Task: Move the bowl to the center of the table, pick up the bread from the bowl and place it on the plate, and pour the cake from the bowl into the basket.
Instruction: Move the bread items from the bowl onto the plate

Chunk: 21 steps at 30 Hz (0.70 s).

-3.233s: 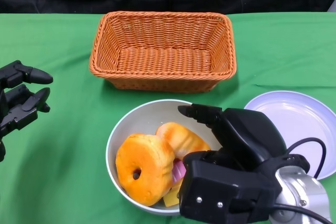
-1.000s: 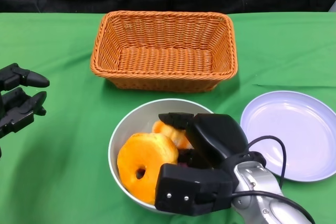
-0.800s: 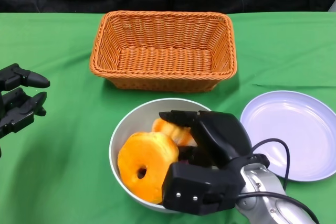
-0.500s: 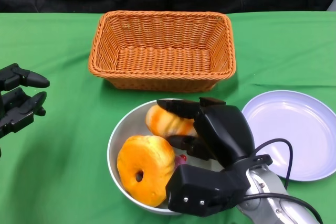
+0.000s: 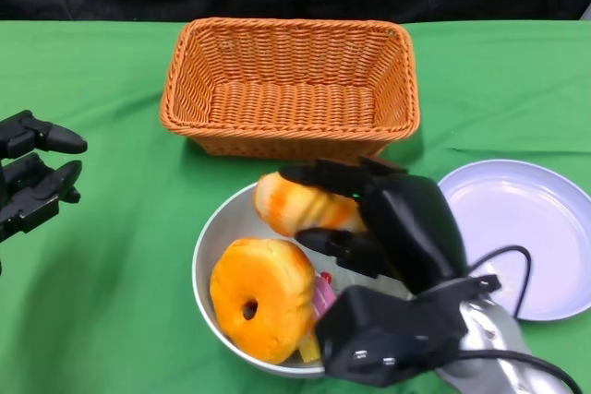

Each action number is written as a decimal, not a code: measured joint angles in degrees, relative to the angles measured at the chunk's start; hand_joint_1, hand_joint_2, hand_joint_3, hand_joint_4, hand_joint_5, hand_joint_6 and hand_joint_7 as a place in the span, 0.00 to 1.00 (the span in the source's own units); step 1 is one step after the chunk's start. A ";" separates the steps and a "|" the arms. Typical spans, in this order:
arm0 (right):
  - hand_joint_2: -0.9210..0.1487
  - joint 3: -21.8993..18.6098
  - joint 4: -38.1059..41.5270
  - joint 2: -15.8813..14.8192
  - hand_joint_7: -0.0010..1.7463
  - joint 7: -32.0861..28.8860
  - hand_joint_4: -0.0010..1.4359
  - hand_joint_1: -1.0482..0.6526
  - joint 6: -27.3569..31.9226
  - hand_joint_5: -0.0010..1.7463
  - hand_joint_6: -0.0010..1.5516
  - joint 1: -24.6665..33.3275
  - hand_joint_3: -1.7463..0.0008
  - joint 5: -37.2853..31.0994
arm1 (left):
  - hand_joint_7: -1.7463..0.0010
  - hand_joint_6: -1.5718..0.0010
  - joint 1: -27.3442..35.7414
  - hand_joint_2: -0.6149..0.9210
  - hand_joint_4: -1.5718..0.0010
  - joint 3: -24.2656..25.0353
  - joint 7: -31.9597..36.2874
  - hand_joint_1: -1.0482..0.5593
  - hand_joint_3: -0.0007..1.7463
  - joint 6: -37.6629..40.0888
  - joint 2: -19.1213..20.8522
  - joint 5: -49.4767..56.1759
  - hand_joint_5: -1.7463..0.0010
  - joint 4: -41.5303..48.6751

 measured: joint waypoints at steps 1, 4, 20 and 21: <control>0.02 -0.97 -2.26 -0.32 0.42 1.45 0.50 0.54 0.59 0.81 0.54 1.32 1.00 1.25 | 0.30 0.58 -0.02 1.00 0.58 0.00 0.00 0.64 0.22 0.01 -0.01 0.00 0.08 0.04; 0.02 -3.55 -7.70 -1.61 0.43 4.27 0.51 0.54 1.09 0.82 0.54 4.71 1.00 3.88 | 0.30 0.58 -0.07 1.00 0.58 -0.01 0.03 0.64 0.22 0.02 -0.01 0.01 0.08 0.12; 0.00 -19.10 -24.34 -1.97 0.59 13.80 0.48 0.57 8.88 0.72 0.42 20.14 0.94 25.69 | 0.29 0.59 -0.52 1.00 0.58 0.13 -0.04 0.65 0.23 -0.01 0.02 -0.04 0.07 0.94; 0.00 -20.01 -24.77 -1.89 0.59 14.23 0.47 0.57 9.87 0.73 0.41 20.38 0.93 27.07 | 0.29 0.59 -0.55 1.00 0.58 0.12 -0.04 0.65 0.22 -0.01 0.02 -0.03 0.07 1.01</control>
